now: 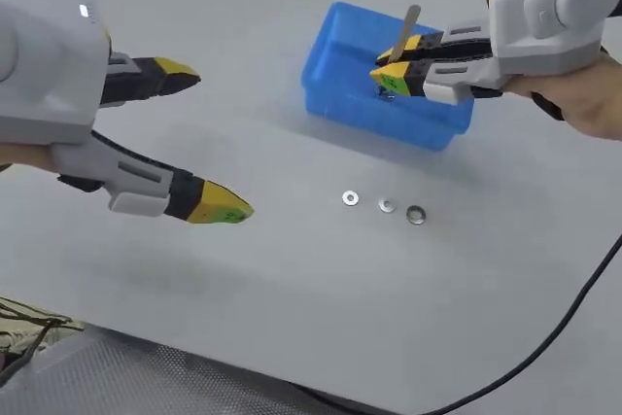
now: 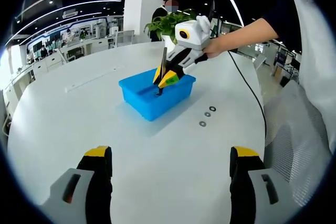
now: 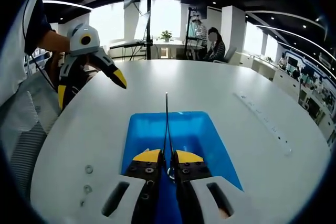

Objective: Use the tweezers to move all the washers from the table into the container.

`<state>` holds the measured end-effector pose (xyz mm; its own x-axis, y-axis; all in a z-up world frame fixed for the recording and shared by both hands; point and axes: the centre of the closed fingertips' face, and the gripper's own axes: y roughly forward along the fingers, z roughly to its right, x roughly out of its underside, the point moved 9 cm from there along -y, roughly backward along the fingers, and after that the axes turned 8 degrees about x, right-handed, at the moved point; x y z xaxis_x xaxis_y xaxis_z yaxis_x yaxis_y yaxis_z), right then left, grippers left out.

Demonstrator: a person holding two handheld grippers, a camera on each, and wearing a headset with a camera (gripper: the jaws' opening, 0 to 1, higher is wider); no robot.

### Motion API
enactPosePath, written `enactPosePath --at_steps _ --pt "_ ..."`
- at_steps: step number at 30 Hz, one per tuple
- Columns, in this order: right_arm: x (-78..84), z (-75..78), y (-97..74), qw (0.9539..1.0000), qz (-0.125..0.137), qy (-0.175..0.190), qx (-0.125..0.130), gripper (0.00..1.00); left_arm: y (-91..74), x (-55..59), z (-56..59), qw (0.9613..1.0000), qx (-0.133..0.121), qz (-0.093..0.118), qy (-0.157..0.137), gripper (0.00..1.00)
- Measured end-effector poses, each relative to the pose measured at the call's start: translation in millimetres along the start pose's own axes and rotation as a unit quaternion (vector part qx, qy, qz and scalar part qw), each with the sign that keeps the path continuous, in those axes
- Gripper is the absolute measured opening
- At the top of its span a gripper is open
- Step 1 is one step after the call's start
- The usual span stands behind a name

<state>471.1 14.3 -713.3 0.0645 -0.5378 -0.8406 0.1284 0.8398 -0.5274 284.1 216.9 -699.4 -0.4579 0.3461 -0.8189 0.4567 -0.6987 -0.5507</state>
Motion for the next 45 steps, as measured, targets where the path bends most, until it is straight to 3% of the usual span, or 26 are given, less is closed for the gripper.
enactPosePath --at_steps 5,20,27,33,38,41,45 --pt "-3.8 1.9 -3.1 1.0000 0.004 -0.001 0.004 0.09 -3.5 -2.6 -3.2 1.0000 -0.005 0.003 0.004 0.98" --pt "-9.3 2.4 -5.4 0.9999 0.005 -0.008 0.003 0.08 -0.5 -29.3 -15.7 0.9993 -0.002 0.015 0.034 0.98" --pt "-11.2 1.4 -9.2 1.0000 0.003 -0.008 0.004 0.09 7.4 -53.7 -27.1 0.9980 -0.004 0.034 0.053 0.99" --pt "-13.6 0.0 -11.2 1.0000 0.005 -0.007 0.003 0.09 24.7 -80.2 -33.7 0.9952 0.017 0.074 0.062 0.96" --pt "-17.3 -4.8 -10.5 0.9999 0.007 -0.012 -0.006 0.09 46.3 -104.3 -36.4 0.9896 0.040 0.103 0.092 0.80" --pt "-18.8 -7.3 -9.5 0.9998 0.008 -0.015 -0.011 0.09 56.6 -115.3 -40.5 0.9878 0.052 0.118 0.087 0.71" --pt "-20.8 -10.5 -8.2 0.9996 0.007 -0.022 -0.018 0.09 70.8 -131.3 -40.7 0.9858 0.074 0.109 0.104 0.51"
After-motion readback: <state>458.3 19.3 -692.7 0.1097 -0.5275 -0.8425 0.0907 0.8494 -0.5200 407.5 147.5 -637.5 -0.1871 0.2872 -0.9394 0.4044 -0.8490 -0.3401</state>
